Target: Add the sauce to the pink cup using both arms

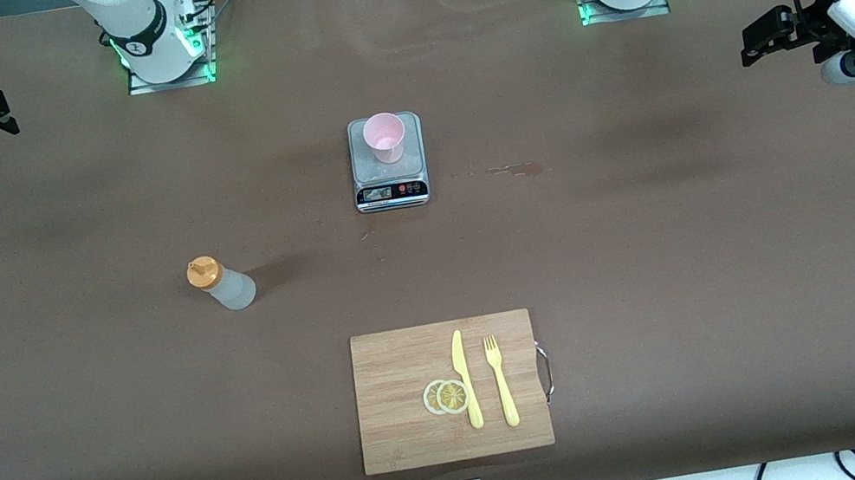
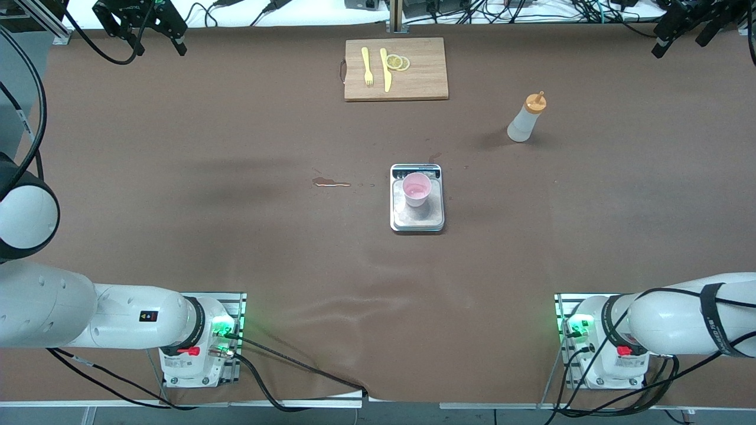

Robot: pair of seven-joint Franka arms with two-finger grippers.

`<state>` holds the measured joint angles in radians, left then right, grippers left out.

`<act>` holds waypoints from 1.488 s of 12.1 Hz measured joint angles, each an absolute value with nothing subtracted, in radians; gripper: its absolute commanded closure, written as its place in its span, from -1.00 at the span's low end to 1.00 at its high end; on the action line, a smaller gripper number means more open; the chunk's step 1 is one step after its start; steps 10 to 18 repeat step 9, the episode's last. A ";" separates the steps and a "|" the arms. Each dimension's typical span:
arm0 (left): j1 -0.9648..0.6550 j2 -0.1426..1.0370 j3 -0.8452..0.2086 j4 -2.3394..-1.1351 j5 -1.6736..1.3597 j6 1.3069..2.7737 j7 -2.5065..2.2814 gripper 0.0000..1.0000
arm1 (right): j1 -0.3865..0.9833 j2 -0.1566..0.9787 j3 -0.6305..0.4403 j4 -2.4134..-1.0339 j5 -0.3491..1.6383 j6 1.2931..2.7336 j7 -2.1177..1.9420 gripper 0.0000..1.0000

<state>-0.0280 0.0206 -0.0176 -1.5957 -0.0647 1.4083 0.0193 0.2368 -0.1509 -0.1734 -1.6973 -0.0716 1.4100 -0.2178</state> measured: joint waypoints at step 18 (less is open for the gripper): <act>-0.028 0.021 -0.018 -1.596 -0.065 1.408 0.019 -1.00 | 0.237 -0.150 -0.176 -1.690 -0.031 1.434 -0.199 -1.00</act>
